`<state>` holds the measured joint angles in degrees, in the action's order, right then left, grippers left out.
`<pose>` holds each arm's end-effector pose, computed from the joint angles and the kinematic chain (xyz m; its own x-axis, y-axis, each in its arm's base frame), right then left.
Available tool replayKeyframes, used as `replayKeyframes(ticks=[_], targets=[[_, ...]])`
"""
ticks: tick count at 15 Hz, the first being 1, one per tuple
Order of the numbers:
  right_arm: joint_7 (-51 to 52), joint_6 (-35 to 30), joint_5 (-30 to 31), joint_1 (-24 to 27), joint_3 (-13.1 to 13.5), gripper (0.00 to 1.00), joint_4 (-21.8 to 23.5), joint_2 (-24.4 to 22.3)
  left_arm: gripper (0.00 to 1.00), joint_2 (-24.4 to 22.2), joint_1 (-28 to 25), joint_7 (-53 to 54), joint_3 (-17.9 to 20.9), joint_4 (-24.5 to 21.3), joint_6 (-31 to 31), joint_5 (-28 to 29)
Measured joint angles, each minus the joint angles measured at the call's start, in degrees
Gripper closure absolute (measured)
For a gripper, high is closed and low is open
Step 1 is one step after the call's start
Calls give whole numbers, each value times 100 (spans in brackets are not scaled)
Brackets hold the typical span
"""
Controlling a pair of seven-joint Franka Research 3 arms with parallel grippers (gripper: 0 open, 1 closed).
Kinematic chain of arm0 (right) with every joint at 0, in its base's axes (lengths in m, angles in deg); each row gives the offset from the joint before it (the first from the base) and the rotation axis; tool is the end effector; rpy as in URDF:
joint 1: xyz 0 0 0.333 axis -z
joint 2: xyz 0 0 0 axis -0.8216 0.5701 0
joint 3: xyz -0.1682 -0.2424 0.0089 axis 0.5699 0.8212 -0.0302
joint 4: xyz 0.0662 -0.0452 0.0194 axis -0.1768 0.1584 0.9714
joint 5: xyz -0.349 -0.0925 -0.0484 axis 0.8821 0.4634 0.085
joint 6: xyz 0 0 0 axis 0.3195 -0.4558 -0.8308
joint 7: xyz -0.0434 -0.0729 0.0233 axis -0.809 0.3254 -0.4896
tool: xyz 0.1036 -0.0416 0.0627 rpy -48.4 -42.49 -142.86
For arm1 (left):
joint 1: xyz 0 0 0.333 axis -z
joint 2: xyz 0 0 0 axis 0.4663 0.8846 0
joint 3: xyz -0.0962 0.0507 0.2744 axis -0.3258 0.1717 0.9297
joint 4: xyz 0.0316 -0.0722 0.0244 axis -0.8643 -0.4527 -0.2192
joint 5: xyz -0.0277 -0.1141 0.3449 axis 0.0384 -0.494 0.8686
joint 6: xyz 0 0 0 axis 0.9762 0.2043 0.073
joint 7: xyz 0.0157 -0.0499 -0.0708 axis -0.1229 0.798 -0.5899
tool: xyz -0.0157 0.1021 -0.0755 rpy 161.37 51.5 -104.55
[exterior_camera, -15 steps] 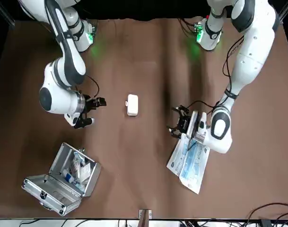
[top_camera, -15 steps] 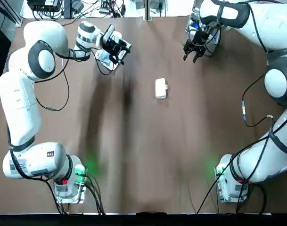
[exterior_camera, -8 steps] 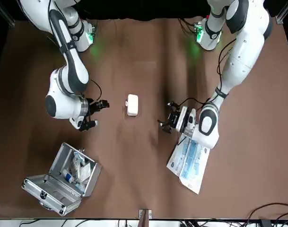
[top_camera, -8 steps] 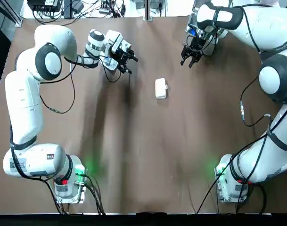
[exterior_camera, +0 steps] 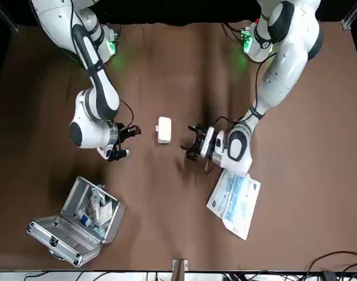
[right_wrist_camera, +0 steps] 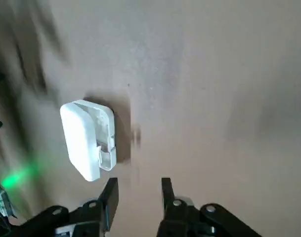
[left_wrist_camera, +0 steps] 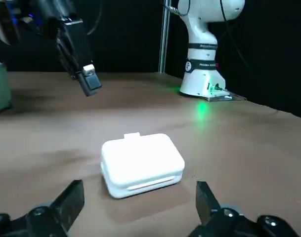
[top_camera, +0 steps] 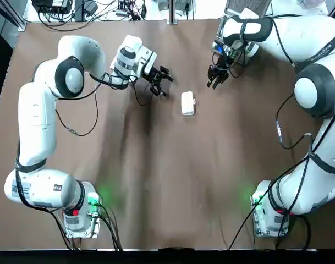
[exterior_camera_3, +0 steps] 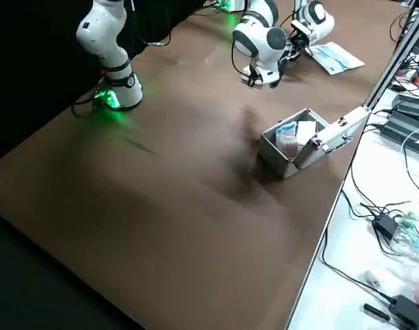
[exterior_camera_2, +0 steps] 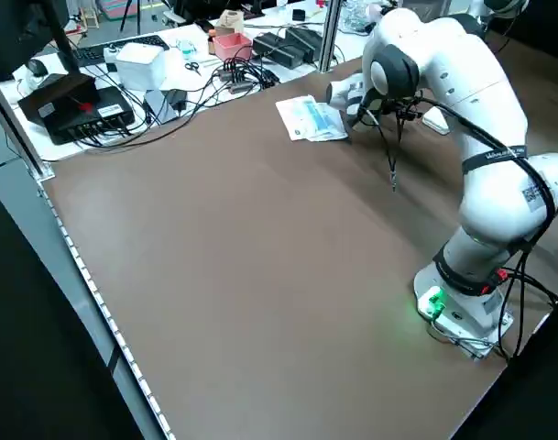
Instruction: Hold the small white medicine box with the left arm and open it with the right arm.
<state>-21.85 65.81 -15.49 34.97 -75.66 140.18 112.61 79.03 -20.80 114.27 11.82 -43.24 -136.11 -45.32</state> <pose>0.5105 0.2255 0.2292 0.9379 0.2058 -0.2792 0.0546 -0.8825 -0.4672 0.5173 -0.3717 0.1193 -0.0495 -0.2248 0.9732 -0.8922 0.4480 0.0581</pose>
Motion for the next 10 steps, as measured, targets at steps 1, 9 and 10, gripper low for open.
replayKeyframes(ticks=[1, 9, 10], targets=[[16, 10, -62, -12, 0, 62, 8, 39, 0, 83, 96, 37, 4, 52, -48, 0], [49, 230, -667, -329, -3, 99, 38, 379, 1, 638, 632, 100, 5, 596, -795, -10], [50, 231, -721, -338, -3, 99, 38, 393, 1, 651, 672, 99, 5, 621, -858, -12]])
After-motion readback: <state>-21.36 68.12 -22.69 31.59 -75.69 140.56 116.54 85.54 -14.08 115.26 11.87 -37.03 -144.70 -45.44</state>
